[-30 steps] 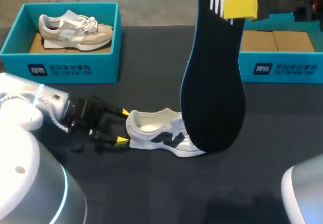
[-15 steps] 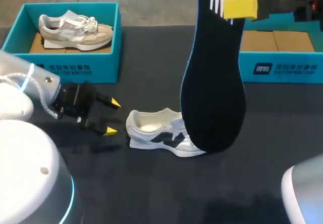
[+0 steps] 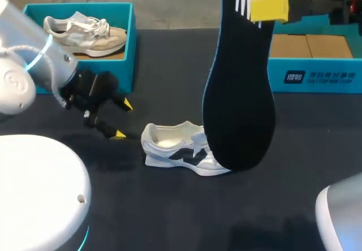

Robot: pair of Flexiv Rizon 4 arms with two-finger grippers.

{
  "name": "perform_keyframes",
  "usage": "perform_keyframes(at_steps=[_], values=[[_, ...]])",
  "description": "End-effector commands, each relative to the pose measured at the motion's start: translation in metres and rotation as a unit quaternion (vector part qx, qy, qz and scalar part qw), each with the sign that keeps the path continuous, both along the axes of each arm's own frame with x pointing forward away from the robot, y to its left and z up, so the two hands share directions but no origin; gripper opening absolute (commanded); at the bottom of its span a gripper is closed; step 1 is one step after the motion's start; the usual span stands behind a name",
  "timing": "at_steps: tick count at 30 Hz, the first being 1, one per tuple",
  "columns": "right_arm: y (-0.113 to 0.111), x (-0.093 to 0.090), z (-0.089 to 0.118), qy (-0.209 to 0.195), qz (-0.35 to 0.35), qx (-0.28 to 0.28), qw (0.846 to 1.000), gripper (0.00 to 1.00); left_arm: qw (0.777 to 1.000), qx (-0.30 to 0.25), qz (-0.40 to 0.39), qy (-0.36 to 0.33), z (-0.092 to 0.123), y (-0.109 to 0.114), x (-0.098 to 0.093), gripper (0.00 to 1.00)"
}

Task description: Take the shoe out of the shoebox, open the shoe tongue, remove and reinsert the insole, then place the shoe into the shoebox

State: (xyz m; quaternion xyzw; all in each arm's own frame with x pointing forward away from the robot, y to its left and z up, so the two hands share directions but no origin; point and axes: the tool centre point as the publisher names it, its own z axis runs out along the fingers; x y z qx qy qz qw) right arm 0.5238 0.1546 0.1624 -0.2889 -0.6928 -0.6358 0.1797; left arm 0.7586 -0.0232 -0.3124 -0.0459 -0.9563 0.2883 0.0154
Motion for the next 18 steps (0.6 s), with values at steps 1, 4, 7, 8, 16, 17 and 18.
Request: perform_keyframes(at_steps=[1, 4, 7, 8, 16, 17, 18], values=[[0.003, 0.002, 0.003, 0.001, 0.001, -0.003, 1.0, 0.0, 0.993, 0.118, -0.013, -0.004, 0.017, -0.01, 0.003, 1.0], [0.003, 0.002, 0.003, 0.001, 0.001, -0.003, 1.0, 0.0, 0.99, 0.137, -0.027, -0.007, 0.02, -0.02, 0.006, 1.0], [0.003, 0.002, 0.003, 0.001, 0.001, -0.003, 1.0, 0.0, 0.987, 0.154, -0.039, -0.012, 0.023, -0.029, 0.011, 1.0], [0.003, 0.002, 0.003, 0.001, 0.001, -0.003, 1.0, 0.0, 0.986, 0.159, -0.043, -0.009, 0.024, -0.031, 0.012, 1.0], [0.003, 0.002, 0.003, 0.001, 0.001, -0.003, 1.0, 0.0, 0.977, 0.199, -0.073, -0.019, 0.029, -0.049, 0.014, 1.0], [0.003, 0.002, 0.003, 0.001, 0.001, -0.003, 1.0, 0.0, 0.977, 0.199, -0.073, -0.019, 0.03, -0.05, 0.014, 1.0], [0.003, 0.002, 0.003, 0.001, 0.001, -0.003, 1.0, 0.0, 0.977, 0.2, -0.073, -0.019, 0.029, -0.051, 0.014, 1.0]])
